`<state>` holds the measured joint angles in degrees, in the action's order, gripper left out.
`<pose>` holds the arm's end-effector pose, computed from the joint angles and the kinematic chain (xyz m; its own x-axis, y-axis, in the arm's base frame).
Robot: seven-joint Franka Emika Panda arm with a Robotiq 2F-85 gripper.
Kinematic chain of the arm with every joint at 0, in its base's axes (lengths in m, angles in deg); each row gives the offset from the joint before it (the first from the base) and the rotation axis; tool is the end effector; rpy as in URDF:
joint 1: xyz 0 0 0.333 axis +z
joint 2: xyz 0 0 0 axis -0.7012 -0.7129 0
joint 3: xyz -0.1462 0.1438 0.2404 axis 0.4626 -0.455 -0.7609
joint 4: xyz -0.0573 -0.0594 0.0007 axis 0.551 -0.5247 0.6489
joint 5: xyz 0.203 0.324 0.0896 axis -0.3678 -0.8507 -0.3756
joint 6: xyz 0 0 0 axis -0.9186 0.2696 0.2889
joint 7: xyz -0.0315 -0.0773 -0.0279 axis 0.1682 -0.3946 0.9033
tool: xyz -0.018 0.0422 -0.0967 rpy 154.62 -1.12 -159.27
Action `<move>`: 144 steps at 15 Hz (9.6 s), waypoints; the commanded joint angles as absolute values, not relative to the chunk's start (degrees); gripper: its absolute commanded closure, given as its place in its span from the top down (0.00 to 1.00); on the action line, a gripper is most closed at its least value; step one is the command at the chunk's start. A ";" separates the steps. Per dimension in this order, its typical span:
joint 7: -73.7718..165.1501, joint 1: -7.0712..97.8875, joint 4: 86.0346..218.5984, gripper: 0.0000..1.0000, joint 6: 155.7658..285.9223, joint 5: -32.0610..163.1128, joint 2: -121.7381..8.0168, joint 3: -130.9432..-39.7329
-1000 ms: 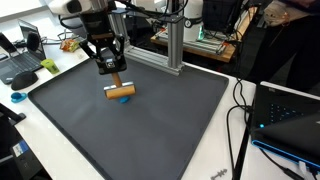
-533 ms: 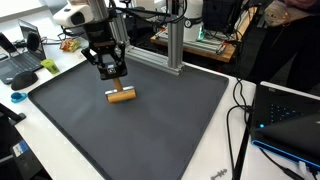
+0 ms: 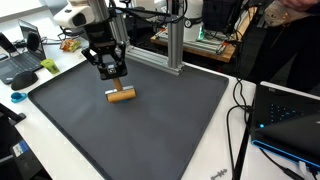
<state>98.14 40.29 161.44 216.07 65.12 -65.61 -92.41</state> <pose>0.6593 -0.0170 0.3184 0.6689 0.7429 0.0274 0.7414 -0.6693 0.0480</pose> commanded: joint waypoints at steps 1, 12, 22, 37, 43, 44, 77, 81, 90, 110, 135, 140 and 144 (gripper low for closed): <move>97.68 40.36 160.04 0.22 214.52 67.49 -67.31 -91.82; 96.08 41.20 160.46 0.22 212.54 70.81 -67.73 -91.18; 96.68 41.16 160.42 0.22 210.36 72.05 -67.62 -91.88; 94.51 43.87 160.37 0.22 211.20 73.36 -65.25 -92.91; 91.74 44.53 158.09 0.22 211.59 72.73 -64.89 -93.58; 91.49 44.41 157.57 0.22 211.46 72.58 -65.37 -93.60; 89.20 42.79 158.89 0.22 212.01 73.76 -70.12 -91.92; 89.41 42.78 158.98 0.22 211.39 74.05 -70.06 -91.71; 89.35 43.12 159.39 0.22 210.57 75.44 -70.07 -91.29; 89.94 43.58 160.13 0.22 209.47 77.78 -69.96 -91.27; 89.13 44.24 159.19 0.22 205.17 84.90 -68.40 -90.76; 88.46 44.49 159.70 0.22 205.85 83.53 -65.79 -91.77; 87.67 44.78 160.05 0.22 206.13 82.72 -63.84 -92.94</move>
<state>88.36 44.44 158.70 205.86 83.87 -66.84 -92.37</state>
